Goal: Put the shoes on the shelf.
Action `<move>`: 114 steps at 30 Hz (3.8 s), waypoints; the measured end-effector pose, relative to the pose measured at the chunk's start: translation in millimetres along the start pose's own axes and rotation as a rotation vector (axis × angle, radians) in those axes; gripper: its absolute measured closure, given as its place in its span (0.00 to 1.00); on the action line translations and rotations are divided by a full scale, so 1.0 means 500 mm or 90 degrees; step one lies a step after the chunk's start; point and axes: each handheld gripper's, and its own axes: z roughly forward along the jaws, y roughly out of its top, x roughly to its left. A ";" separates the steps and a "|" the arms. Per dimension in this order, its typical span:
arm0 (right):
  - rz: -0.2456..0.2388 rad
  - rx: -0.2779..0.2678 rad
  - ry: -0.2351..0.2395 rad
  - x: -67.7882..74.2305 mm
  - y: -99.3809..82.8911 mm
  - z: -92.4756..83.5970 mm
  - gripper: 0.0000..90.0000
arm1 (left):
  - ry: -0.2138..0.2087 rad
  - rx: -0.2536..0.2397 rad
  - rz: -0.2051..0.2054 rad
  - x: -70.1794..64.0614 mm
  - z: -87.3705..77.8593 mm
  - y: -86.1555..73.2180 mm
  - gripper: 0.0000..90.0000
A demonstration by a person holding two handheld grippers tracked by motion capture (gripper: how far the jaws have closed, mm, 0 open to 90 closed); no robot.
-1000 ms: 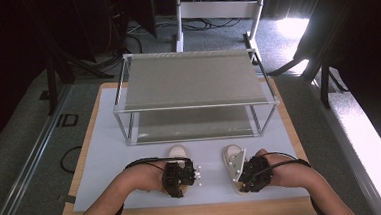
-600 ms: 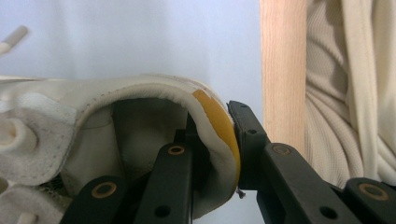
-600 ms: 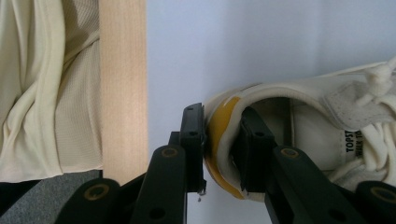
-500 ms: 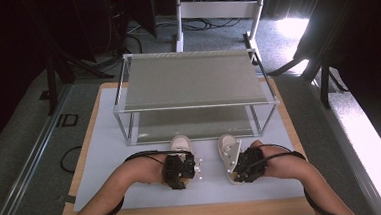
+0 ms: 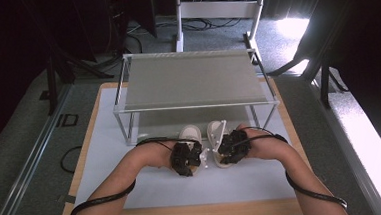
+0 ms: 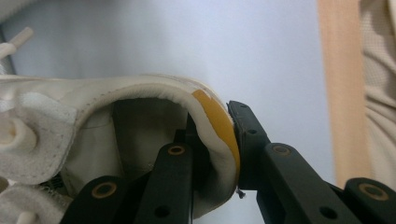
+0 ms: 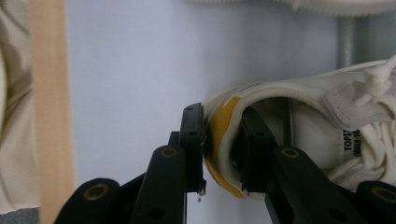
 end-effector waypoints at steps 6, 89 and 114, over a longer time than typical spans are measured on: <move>0.005 -0.001 -0.017 -0.033 0.013 0.003 0.83 | -0.008 0.001 0.017 0.012 0.020 0.010 0.88; 0.381 -0.358 -0.285 0.062 -0.129 0.065 1.00 | 0.213 -0.279 -0.406 -0.091 0.077 -0.061 0.98; 0.399 -0.374 -0.277 0.036 -0.107 0.101 1.00 | 0.291 -0.317 -0.442 -0.032 0.069 -0.035 0.98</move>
